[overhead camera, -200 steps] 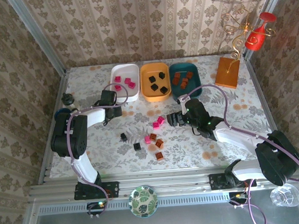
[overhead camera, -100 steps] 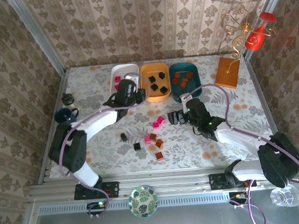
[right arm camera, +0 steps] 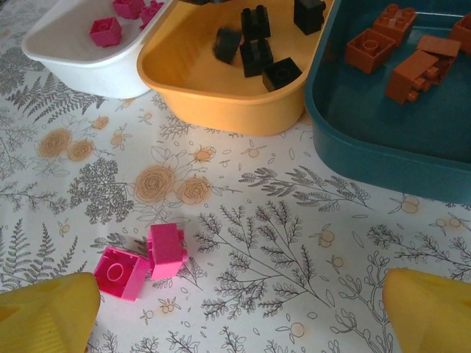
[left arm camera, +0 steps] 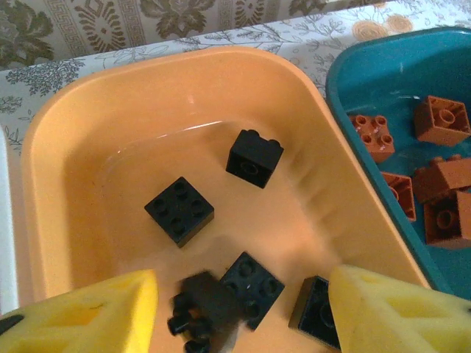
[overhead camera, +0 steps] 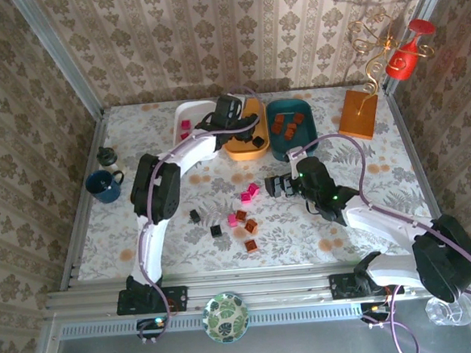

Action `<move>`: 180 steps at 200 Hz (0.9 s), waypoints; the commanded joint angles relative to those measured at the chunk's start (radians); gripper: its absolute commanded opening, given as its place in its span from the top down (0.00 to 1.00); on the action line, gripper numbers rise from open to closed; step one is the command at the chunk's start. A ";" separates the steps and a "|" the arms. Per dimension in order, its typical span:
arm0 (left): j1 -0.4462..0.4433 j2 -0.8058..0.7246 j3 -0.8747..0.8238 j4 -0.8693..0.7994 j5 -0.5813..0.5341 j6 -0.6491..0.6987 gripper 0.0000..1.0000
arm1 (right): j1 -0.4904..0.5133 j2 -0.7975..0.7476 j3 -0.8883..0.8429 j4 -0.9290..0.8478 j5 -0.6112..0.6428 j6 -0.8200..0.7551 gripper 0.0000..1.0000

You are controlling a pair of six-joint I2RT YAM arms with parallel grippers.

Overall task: Sort the legos into containers by color
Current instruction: Place the lego in the container, then pick up the lego from the bottom-left of the table.

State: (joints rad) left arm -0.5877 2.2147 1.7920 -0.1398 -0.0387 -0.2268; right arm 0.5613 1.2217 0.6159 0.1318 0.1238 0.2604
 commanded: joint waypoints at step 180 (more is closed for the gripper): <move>-0.021 -0.952 -1.241 -0.060 -0.043 -0.306 0.35 | 0.006 0.062 0.015 0.026 -0.013 0.017 0.00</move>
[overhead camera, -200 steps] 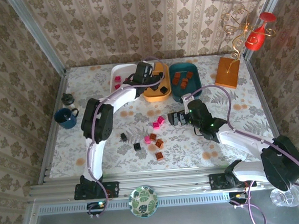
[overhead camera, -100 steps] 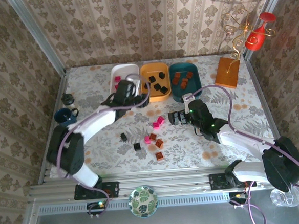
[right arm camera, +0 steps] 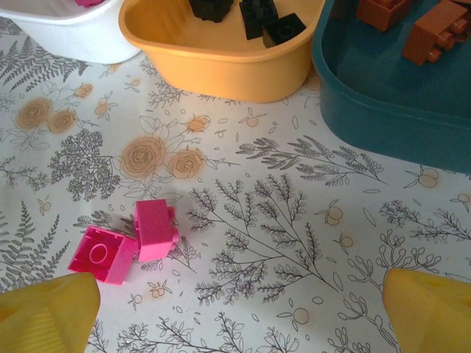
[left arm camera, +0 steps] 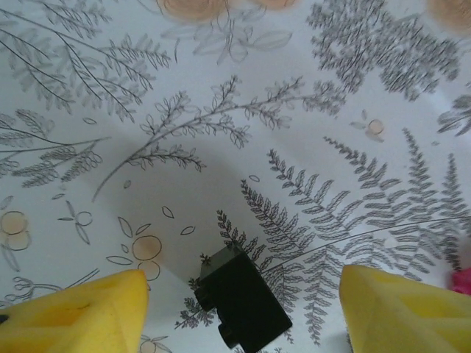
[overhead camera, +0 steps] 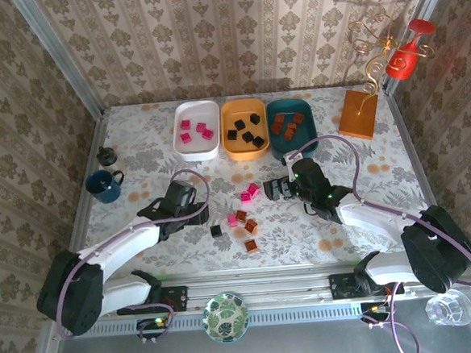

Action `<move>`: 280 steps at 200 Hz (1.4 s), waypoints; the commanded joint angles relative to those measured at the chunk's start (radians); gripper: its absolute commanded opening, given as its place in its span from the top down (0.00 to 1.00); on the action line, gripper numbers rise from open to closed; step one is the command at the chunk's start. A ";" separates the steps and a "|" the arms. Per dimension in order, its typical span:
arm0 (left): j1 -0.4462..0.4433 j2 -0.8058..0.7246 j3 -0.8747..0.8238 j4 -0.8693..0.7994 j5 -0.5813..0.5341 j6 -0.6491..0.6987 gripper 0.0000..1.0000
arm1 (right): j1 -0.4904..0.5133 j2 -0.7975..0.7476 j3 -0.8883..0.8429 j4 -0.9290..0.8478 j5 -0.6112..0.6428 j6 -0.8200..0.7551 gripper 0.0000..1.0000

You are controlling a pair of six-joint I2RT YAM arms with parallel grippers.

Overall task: Sort the legos into containers by color
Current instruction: Pick up the lego from the bottom-left of the table, then place the lego in the container.

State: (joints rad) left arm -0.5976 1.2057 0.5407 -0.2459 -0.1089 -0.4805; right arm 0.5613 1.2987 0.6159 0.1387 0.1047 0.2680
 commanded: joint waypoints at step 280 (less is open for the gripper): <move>0.068 1.150 1.518 -0.023 0.002 0.241 0.72 | 0.006 -0.091 -0.010 0.012 0.049 -0.002 0.00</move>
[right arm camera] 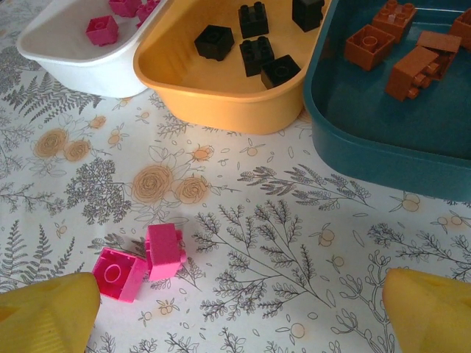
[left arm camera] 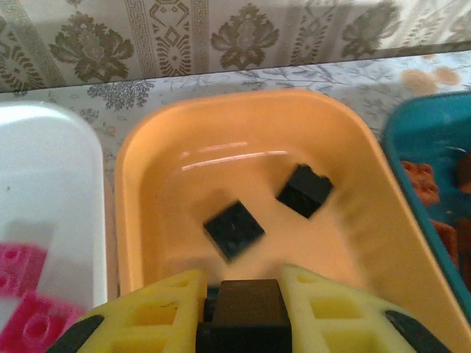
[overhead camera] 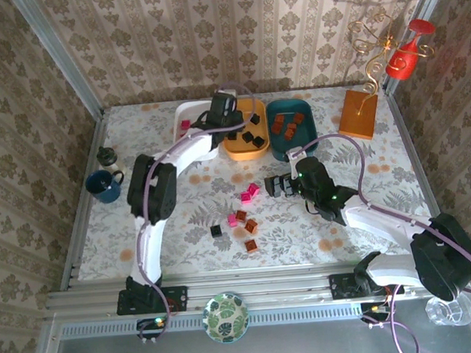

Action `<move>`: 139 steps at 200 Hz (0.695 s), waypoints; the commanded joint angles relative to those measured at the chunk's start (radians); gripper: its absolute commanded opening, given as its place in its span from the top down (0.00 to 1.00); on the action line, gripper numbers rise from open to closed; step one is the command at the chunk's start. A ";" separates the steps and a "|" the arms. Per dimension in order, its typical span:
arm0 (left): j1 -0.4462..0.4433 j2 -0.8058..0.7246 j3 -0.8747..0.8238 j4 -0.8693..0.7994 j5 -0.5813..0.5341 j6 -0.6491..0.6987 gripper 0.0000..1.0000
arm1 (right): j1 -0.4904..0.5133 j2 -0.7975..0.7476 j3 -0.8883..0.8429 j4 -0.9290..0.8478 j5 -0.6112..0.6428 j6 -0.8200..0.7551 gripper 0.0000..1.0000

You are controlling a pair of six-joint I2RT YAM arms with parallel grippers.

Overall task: Sort the legos into containers by color
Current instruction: Place the lego in the container, then pick up the lego from the middle-left of the table.

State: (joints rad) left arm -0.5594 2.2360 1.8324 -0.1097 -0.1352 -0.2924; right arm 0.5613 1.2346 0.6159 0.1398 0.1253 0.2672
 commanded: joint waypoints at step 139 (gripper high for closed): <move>-0.042 -0.719 -0.864 0.025 0.166 0.027 0.32 | 0.006 -0.034 -0.008 0.005 0.027 -0.008 0.00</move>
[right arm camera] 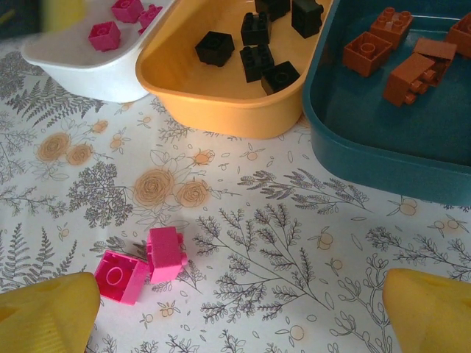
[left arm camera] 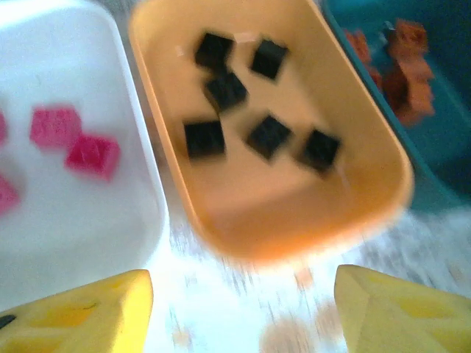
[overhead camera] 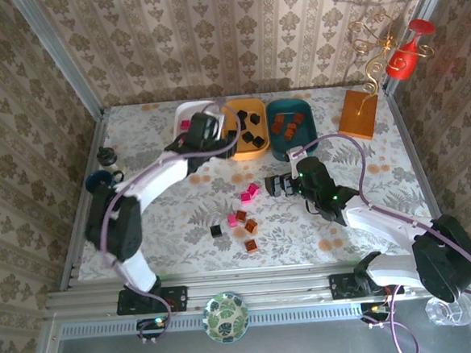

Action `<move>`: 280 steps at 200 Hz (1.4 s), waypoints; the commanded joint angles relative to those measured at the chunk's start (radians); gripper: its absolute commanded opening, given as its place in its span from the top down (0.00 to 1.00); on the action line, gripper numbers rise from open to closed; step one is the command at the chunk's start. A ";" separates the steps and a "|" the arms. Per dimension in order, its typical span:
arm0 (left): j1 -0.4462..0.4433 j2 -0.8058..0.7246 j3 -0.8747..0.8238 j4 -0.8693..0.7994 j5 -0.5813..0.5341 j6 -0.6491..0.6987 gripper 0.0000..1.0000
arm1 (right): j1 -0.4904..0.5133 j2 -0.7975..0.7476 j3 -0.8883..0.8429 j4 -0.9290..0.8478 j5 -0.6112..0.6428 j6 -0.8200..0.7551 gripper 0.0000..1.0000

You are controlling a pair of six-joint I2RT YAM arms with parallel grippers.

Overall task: Sort the legos into containers by color
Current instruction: Pick up the lego from the middle-left of the table.

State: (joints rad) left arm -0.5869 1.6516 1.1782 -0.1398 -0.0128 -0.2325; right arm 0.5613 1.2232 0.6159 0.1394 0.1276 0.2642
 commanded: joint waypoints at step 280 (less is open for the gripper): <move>-0.342 -0.278 -0.600 0.015 -0.279 -0.475 0.70 | 0.061 -0.021 -0.038 0.147 -0.281 -0.112 0.01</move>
State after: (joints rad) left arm -0.9539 1.3750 0.5678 -0.2398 -0.2493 -0.7155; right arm 0.6144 1.2224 0.5957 0.2337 -0.0753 0.1841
